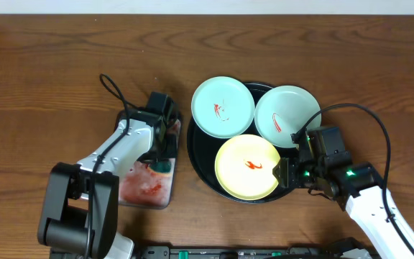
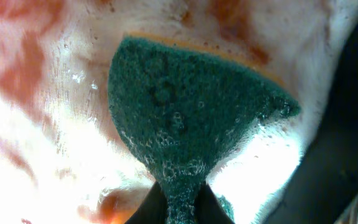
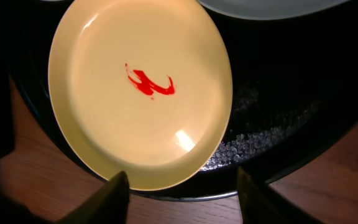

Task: Clean dirty plates on tray and stack at the side
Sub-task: 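Grasp the green sponge with the left gripper and lift it from the basin, then carry the sponge with the left gripper onto the yellow plate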

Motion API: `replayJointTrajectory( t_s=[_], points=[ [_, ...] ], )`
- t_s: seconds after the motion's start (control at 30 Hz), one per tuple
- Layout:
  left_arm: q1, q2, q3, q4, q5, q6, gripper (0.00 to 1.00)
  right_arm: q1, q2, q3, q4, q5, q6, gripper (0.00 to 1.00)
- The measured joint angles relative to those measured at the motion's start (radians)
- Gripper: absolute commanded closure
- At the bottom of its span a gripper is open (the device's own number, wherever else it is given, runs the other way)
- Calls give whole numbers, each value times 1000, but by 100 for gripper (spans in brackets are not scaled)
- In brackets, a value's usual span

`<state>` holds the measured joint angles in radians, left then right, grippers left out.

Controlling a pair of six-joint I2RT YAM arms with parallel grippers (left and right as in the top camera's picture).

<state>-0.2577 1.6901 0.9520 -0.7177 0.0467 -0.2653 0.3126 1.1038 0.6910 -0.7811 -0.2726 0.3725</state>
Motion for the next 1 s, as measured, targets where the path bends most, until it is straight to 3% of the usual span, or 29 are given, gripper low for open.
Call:
replayJointTrajectory(
  t_s=[0.1, 0.27, 0.5, 0.7, 1.0],
  points=[
    [0, -14, 26, -68, 0, 0, 92, 0, 0, 0, 1, 25, -2, 46],
    [0, -89, 146, -199, -1, 0, 93, 0, 66, 2, 14, 64, -2, 65],
    [0, -166, 257, -281, 90, 0, 93, 0, 304, 3, 146, 55, 18, 87],
    [-65, -183, 264, -282, 236, 0, 93, -1, 425, 10, 203, 42, 34, 96],
    [-283, -183, 264, -136, 280, -89, 92, -2, 447, 20, 269, 38, 68, 99]
  ],
)
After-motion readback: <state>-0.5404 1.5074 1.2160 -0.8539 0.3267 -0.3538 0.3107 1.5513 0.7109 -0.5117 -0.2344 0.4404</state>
